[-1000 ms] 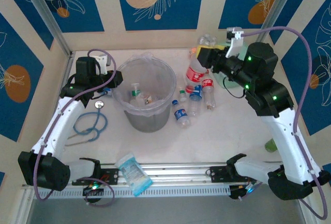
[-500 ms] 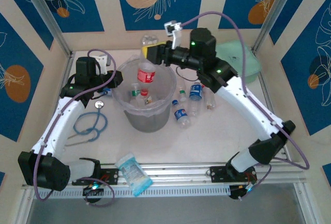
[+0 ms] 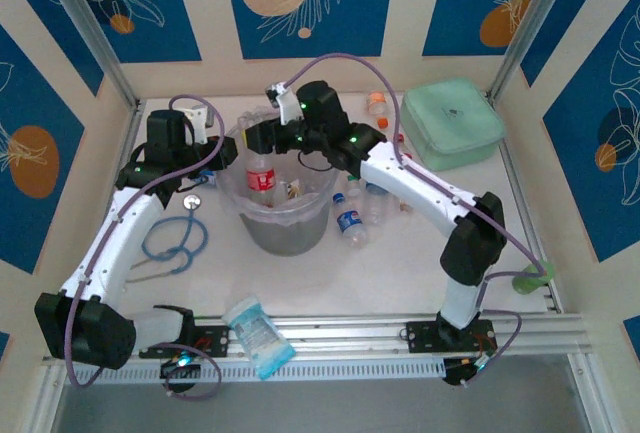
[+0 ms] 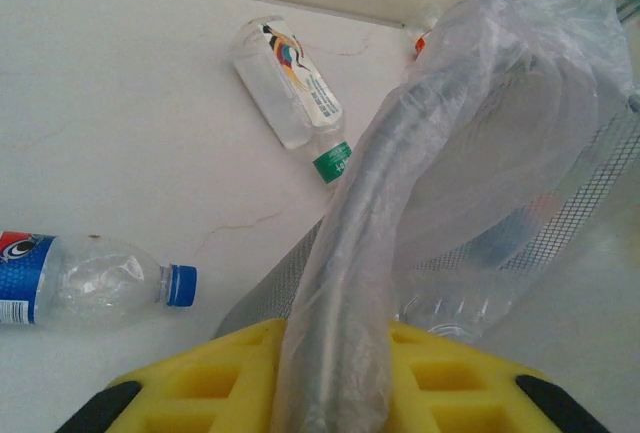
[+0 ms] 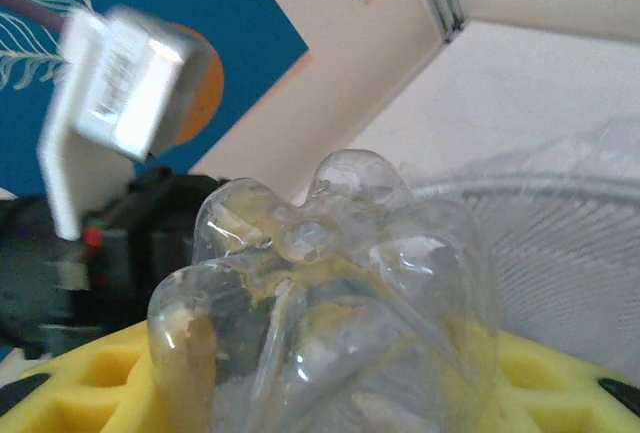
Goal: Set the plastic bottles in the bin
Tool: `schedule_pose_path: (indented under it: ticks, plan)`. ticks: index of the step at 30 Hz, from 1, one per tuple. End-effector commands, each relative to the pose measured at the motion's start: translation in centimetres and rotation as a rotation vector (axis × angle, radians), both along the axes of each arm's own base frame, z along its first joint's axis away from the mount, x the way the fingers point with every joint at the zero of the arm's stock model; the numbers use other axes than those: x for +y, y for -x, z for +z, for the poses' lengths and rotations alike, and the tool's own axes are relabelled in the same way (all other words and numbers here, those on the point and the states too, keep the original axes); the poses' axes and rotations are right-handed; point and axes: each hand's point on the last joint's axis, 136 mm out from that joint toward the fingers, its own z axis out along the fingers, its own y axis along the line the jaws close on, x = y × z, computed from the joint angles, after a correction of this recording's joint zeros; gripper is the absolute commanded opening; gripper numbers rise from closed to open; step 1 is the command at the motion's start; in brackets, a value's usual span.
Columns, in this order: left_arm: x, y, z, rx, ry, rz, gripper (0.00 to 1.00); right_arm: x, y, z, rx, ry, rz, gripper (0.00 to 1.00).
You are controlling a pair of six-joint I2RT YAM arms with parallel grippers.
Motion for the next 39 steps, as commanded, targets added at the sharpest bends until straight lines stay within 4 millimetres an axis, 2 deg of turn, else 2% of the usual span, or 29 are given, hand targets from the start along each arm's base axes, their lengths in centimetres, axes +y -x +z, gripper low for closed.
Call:
schedule_pose_path:
  ticks: [1,5,8,10,13,15,19,21,23,26,31,35,39]
  plan:
    - [0.7,0.2,-0.3,0.003,-0.002,0.019,0.25,-0.2,-0.9,-4.3,0.075,0.076,-0.053,0.00]
    - [0.7,0.2,-0.4,0.007,-0.004,0.019,0.25,0.4,-0.6,-8.5,0.178,0.141,-0.049,0.00]
    - [0.8,0.2,-0.5,0.009,-0.010,0.020,0.25,0.3,-0.1,-10.3,0.218,0.168,-0.047,0.01]
    - [0.7,0.2,-0.5,0.009,-0.009,0.020,0.25,0.2,0.4,-10.9,0.234,0.176,-0.043,0.07]
    - [0.8,0.1,-0.6,0.010,-0.009,0.020,0.25,0.2,1.1,-10.8,0.231,0.177,-0.029,0.24]
    - [0.7,0.1,-0.6,0.011,-0.009,0.019,0.25,0.0,1.3,-9.9,0.209,0.175,-0.028,0.35]
    - [0.8,0.1,-0.6,0.010,-0.010,0.021,0.25,-0.4,1.5,-7.7,0.166,0.177,-0.019,0.50]
    - [0.8,0.2,-0.6,0.012,-0.012,0.022,0.25,-0.9,1.7,-6.3,0.129,0.185,-0.019,0.75]
    - [0.8,0.2,-0.6,0.009,-0.015,0.023,0.25,-1.9,1.6,-4.8,0.088,0.201,-0.046,0.87]
    - [0.9,0.1,-0.6,0.010,-0.016,0.026,0.25,-3.3,1.9,-2.5,0.014,0.190,-0.075,0.98]
    - [0.8,0.1,-0.9,0.018,-0.020,0.022,0.25,-5.8,2.0,-1.0,-0.080,0.267,-0.122,0.99]
    - [0.9,0.1,-0.8,0.016,-0.019,0.024,0.25,-7.4,2.9,1.5,-0.161,0.263,-0.129,0.99]
    - [0.9,0.1,-0.8,0.016,-0.020,0.025,0.25,-10.5,3.2,2.9,-0.228,0.301,-0.210,0.99]
